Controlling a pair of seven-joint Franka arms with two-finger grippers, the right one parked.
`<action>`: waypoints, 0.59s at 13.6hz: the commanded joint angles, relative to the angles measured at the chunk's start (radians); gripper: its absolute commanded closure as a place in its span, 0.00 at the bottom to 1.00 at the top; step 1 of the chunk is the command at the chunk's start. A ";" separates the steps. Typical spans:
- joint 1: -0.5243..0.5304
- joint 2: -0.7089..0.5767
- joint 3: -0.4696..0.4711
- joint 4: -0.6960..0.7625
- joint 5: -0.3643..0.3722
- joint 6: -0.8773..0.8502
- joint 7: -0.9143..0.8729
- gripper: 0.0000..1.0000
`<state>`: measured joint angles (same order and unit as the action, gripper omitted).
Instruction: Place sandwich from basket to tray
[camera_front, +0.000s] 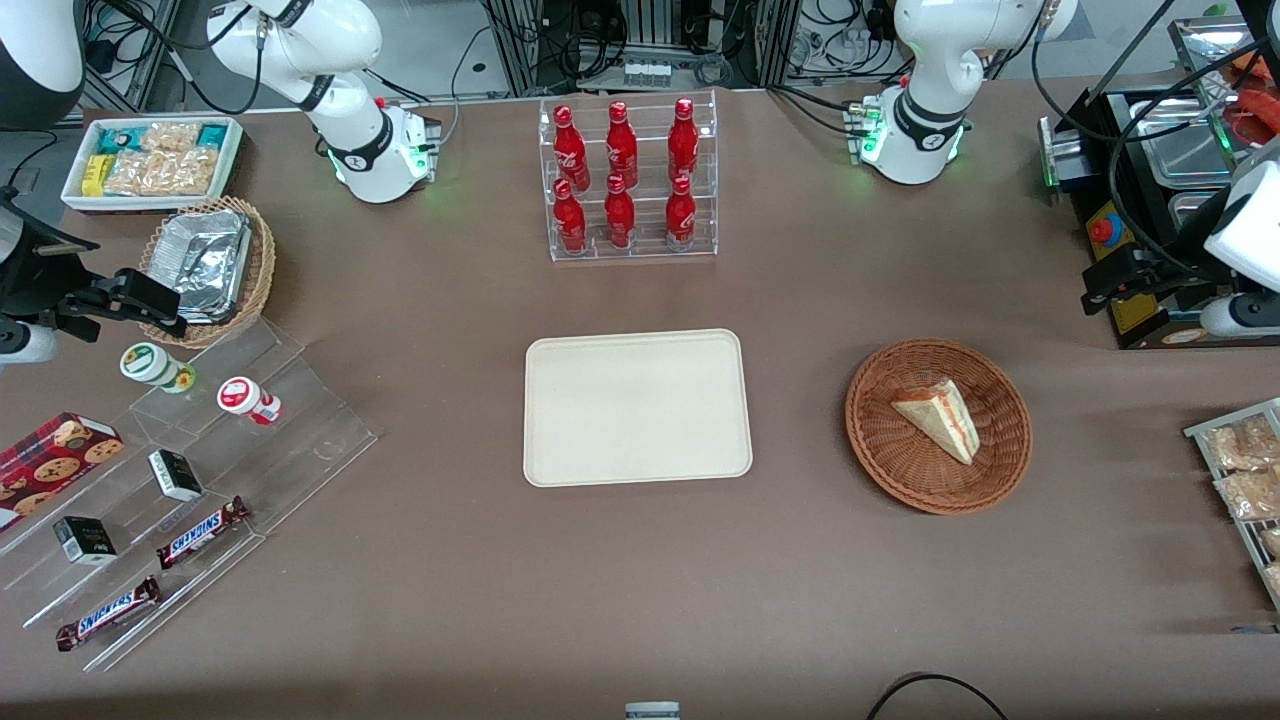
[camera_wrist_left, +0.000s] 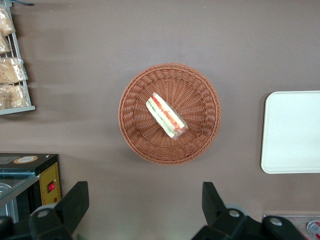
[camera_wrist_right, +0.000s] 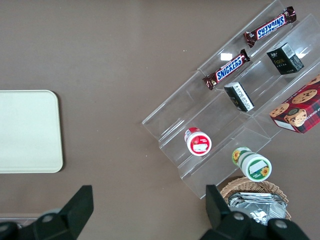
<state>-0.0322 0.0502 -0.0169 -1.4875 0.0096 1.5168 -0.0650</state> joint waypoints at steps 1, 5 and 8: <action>0.008 0.004 -0.003 0.023 0.021 -0.035 0.024 0.00; 0.009 -0.004 -0.005 0.016 0.024 -0.093 0.024 0.00; 0.006 -0.006 -0.005 -0.025 0.030 -0.087 0.021 0.00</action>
<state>-0.0308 0.0492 -0.0167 -1.4901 0.0209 1.4406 -0.0620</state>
